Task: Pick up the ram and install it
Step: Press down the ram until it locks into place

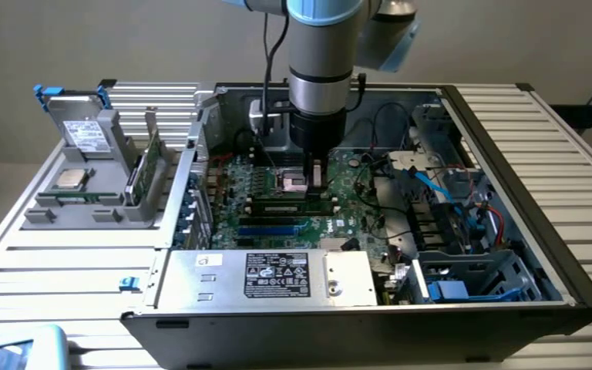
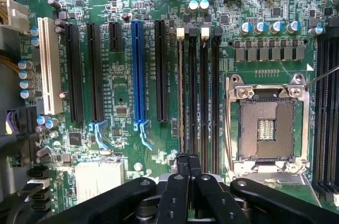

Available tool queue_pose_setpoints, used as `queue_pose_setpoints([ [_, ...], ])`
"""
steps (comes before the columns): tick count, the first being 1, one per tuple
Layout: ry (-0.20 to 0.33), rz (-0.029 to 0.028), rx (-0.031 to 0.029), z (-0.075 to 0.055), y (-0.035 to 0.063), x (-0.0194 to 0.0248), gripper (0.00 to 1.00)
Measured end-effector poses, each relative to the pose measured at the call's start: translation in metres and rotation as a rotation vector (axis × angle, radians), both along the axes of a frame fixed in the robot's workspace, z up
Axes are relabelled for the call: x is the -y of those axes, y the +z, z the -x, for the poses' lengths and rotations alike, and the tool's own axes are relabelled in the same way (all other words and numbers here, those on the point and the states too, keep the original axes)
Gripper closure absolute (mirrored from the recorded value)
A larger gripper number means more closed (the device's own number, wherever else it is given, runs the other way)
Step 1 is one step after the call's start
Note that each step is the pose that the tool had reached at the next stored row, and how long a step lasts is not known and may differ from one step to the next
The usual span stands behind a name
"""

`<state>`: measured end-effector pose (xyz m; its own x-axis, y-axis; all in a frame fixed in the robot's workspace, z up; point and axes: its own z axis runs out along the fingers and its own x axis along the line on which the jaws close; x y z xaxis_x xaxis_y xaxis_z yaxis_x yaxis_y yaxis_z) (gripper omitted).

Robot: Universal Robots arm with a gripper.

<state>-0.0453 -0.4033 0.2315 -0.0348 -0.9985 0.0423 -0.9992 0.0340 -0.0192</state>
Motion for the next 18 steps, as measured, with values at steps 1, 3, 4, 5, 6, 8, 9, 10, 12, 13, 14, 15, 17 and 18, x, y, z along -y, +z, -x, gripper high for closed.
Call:
queue_pose_setpoints([
  [1,0.000,-0.0004,0.0001,0.000,-0.0004,0.0000,0.89],
  [3,-0.001,-0.0013,0.0000,0.000,-0.0014,0.0000,0.89],
  [4,-0.002,-0.0017,0.0000,0.000,-0.0018,0.0000,0.89],
  [5,-0.002,-0.0020,0.0000,0.000,-0.0023,0.0000,0.89],
  [6,-0.003,-0.0021,-0.0001,0.000,-0.0028,0.0000,0.89],
  [8,-0.004,-0.0025,-0.0001,0.000,-0.0038,0.0001,0.89],
  [9,-0.004,-0.0033,0.0001,0.000,-0.0043,0.0001,0.89],
  [10,-0.004,-0.0036,0.0000,0.000,-0.0047,0.0001,0.89],
  [12,-0.005,-0.0040,-0.0001,0.000,-0.0048,0.0001,0.89],
  [13,-0.006,-0.0050,-0.0001,0.000,-0.0044,0.0001,0.89],
  [14,-0.006,-0.0071,0.0004,0.000,-0.0034,0.0000,0.89],
  [15,-0.006,-0.0075,0.0004,0.000,0.0000,0.0001,0.89],
  [17,-0.008,-0.0083,0.0000,0.002,0.0063,0.0001,0.89],
  [18,-0.008,-0.0086,0.0000,0.004,0.0071,0.0001,0.89],
])
